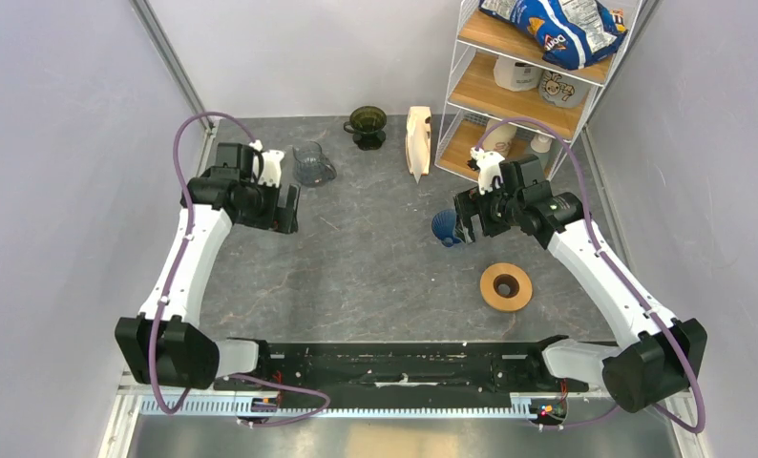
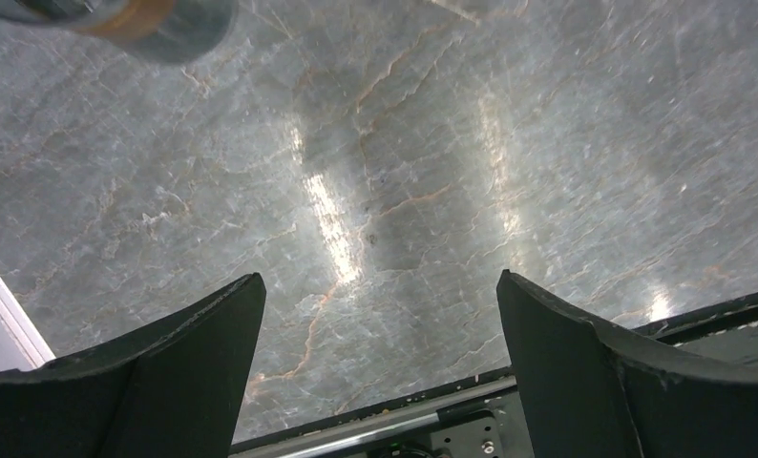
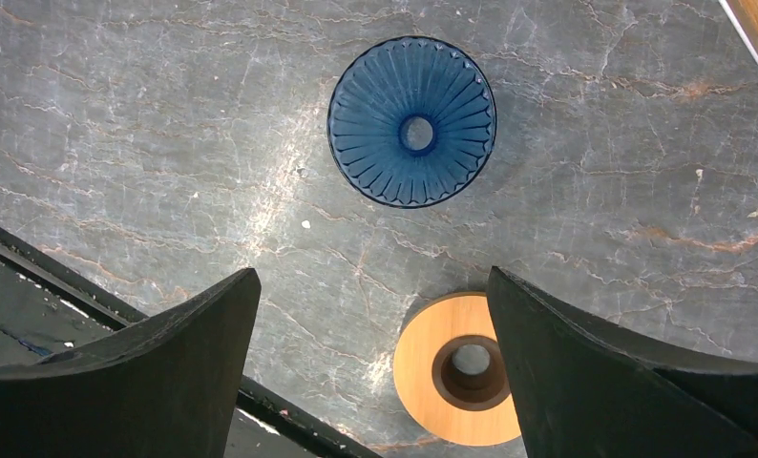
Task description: Place the coffee filter in the dripper
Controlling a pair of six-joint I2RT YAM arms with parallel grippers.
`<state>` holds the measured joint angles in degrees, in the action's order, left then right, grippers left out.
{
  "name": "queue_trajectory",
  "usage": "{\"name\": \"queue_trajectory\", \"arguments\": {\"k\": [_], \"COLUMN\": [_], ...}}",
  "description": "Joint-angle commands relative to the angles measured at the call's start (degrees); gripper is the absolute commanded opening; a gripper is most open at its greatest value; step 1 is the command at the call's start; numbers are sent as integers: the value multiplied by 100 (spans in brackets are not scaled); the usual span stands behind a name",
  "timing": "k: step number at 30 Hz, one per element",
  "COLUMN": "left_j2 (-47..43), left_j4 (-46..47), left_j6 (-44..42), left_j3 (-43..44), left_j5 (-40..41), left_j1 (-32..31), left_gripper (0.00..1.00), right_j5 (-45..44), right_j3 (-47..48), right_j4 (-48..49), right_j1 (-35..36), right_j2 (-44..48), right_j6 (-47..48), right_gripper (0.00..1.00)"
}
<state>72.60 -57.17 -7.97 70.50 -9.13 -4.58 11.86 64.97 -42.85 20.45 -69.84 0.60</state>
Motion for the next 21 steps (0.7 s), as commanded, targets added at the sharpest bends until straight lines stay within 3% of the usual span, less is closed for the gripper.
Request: {"name": "queue_trajectory", "arguments": {"k": [1,7,16,21], "left_j2": [555,1942,4358,5060], "left_j4": [-18,12,541,1422], "left_j6": [453,744,1126,1226], "left_j3": [1172,3263,5848,6097], "left_j5": [-139,-304,491,658], "left_j1": [18,18,27,76], "left_gripper": [99,99,96,94], "right_j5": [94,169,235,160], "right_j3": [290,416,681,823], "right_j4": [189,142,-54,-177], "right_j1": [-14,-15,-15,-15], "right_j2": [-3,-93,-214,-277], "right_j6": [-53,-47,148,247], "right_gripper": [97,97,97,97]}}
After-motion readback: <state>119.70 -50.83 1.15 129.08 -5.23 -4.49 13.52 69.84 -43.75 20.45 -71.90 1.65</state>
